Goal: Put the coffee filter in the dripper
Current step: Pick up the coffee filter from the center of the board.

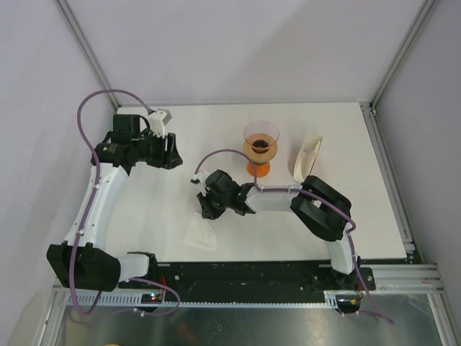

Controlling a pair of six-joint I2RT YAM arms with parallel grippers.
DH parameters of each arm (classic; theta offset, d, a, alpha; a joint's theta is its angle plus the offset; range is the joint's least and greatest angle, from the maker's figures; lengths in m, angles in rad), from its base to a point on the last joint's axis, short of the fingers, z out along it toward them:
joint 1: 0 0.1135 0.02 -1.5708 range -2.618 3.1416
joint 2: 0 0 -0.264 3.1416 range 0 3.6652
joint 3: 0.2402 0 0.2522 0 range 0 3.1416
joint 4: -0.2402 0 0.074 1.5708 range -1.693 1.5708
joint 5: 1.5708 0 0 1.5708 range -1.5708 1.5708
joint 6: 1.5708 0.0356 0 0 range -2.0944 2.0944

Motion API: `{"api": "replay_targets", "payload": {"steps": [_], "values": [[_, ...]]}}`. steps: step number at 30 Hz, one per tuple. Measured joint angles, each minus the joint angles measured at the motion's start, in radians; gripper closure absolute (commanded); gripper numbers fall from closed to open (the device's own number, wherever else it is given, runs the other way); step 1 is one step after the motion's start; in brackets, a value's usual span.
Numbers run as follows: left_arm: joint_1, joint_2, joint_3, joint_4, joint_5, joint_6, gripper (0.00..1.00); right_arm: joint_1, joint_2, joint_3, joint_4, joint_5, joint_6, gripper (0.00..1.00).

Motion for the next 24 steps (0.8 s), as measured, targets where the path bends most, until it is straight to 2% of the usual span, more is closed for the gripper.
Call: {"api": "replay_targets", "payload": {"steps": [3,14,21,24], "values": [[0.0,0.0,0.0,0.0,0.005,0.0,0.4,-0.003,0.0,0.0,-0.001,-0.007,0.001,0.99],[0.0,0.0,0.0,-0.001,0.062,0.003,0.4,-0.022,-0.042,0.0,-0.051,-0.048,-0.023,1.0],[0.0,0.005,0.088,-0.048,0.148,0.034,0.37,-0.021,-0.296,-0.001,-0.124,-0.027,-0.173,1.0],[0.0,0.01,0.175,-0.071,0.203,0.055,0.34,-0.003,-0.47,-0.033,-0.124,0.011,-0.312,1.0]]}}
